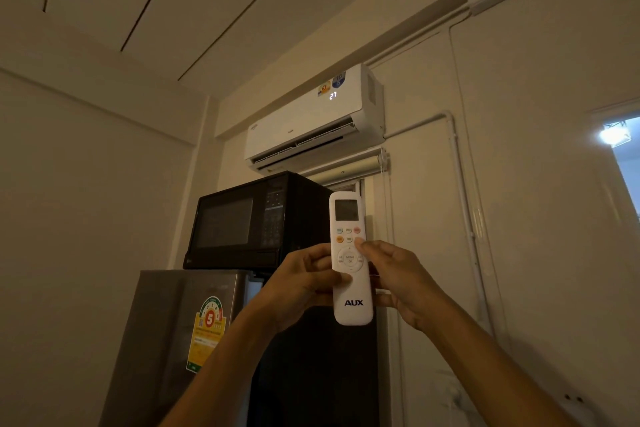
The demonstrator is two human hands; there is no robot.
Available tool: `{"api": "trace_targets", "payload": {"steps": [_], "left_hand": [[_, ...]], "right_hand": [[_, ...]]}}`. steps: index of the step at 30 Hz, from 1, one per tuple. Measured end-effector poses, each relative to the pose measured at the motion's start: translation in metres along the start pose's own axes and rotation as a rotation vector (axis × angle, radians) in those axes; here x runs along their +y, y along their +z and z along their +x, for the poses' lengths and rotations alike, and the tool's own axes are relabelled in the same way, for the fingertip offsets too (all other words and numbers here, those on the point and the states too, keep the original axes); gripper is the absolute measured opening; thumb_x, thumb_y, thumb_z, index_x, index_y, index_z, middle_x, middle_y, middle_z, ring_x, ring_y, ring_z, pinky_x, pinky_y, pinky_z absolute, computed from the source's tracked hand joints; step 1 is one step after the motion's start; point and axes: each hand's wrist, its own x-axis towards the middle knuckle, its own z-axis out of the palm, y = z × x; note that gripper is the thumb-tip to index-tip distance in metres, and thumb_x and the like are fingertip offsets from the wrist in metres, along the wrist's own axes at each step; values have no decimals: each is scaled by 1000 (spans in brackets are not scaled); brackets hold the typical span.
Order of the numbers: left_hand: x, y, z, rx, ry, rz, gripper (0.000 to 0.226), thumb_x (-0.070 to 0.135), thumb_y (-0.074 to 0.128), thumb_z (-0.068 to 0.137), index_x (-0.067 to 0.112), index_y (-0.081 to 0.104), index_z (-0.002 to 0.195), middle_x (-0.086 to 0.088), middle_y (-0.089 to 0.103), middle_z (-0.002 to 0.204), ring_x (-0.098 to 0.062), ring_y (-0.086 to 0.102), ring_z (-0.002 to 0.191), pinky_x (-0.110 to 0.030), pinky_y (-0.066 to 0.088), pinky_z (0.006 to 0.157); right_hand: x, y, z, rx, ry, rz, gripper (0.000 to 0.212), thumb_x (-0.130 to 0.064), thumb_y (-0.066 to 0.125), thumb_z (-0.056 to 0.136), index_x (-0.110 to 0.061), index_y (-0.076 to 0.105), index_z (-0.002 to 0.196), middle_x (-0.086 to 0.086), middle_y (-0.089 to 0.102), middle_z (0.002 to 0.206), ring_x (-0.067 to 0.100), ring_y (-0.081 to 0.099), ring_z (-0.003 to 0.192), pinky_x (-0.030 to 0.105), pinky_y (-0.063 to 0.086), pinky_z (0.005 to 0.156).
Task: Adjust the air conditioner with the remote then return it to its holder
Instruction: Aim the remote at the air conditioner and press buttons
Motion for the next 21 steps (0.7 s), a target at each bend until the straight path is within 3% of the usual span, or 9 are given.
{"api": "trace_targets", "payload": {"steps": [11,21], "left_hand": [[1,0,-3,2,1,-8,40,-9,53,85,21,56,112,-3,72,105,-20,69,100,-37,60,77],[4,5,-1,-23,-12,-4,39,-9,53,85,21,57,110,-1,74,101,-18,70,98,-33,60,74]], "right_hand": [[-1,2,-1,5,-13,-5,20,-32,55,89,-21,59,104,0,66,95,17,66,80,31,55,56],[-2,-2,-3,43,-9,-11,24,-31,56,88,-20,58,109,6,67,104,22,67,86,35,57,61]]}}
